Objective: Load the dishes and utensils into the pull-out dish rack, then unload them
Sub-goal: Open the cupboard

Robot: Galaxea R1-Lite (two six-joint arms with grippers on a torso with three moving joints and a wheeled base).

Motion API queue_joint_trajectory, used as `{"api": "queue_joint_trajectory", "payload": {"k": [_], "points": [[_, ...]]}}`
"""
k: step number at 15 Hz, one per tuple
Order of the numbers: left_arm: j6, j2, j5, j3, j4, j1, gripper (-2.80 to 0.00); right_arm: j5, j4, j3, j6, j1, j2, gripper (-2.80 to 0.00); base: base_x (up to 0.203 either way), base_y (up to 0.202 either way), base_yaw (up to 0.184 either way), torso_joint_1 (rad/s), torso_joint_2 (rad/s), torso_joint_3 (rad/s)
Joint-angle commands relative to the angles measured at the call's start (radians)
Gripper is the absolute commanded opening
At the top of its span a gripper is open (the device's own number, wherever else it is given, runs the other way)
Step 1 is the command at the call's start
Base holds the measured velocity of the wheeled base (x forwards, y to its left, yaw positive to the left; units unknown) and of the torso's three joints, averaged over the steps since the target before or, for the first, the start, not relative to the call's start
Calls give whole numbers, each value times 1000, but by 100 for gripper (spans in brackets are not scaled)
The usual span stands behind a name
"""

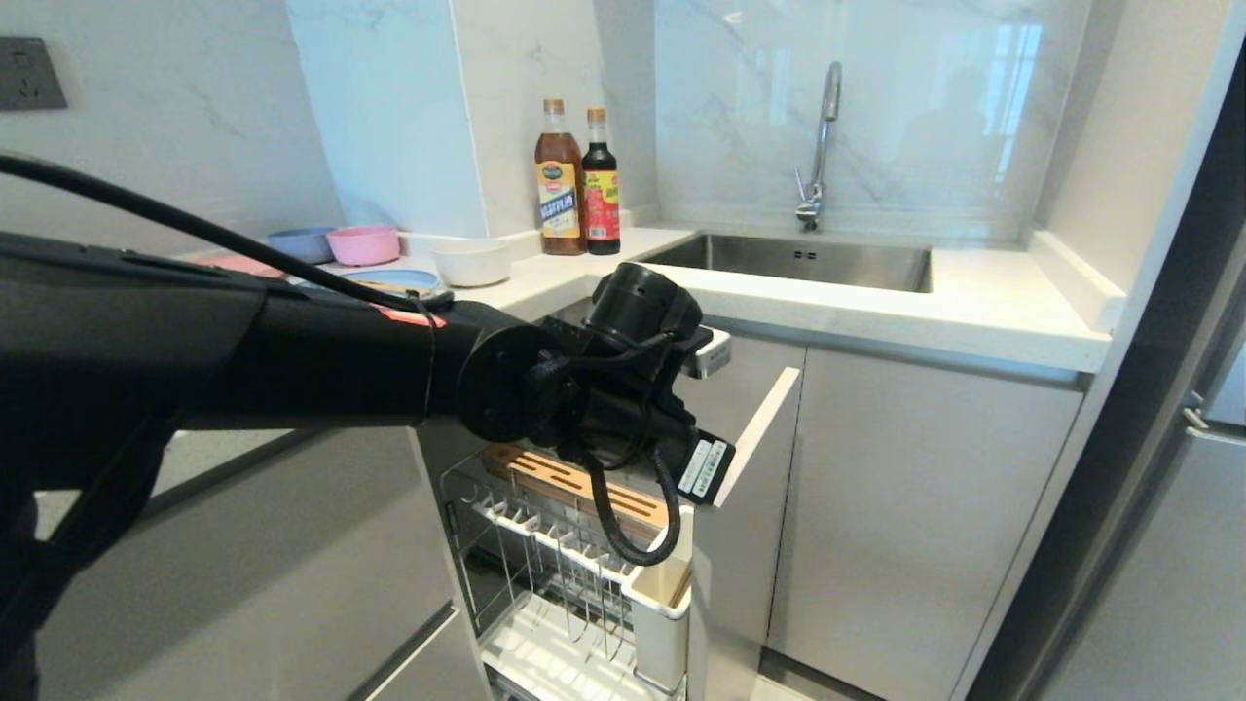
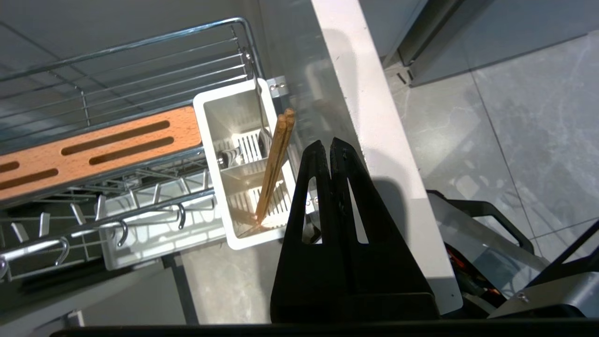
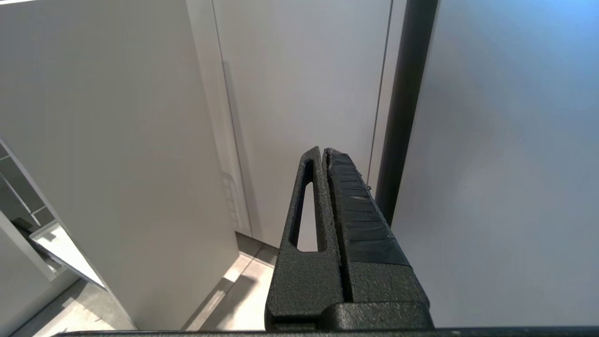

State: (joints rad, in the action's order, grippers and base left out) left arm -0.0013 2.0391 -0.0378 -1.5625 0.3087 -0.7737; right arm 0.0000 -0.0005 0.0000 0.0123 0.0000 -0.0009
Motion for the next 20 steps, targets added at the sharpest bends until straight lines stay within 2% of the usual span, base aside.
{"api": "queue_joint_trajectory", "payload": {"k": [1,9,15,20], "points": [[0,9,-6,-8,1,-16,-280,0,0,1,0,0,1,-280,0,0,0,0,0,0],[-22,29,-10,-32,3,-56,-280,0,-1,2,0,0,1,-280,0,0,0,0,0,0],[-40,24,-1,-27,4,-47,-280,0,-1,2,0,0,1,-280,0,0,0,0,0,0],[-56,-17,7,-3,6,-8,-280,0,0,2,0,0,1,-280,0,0,0,0,0,0]]}}
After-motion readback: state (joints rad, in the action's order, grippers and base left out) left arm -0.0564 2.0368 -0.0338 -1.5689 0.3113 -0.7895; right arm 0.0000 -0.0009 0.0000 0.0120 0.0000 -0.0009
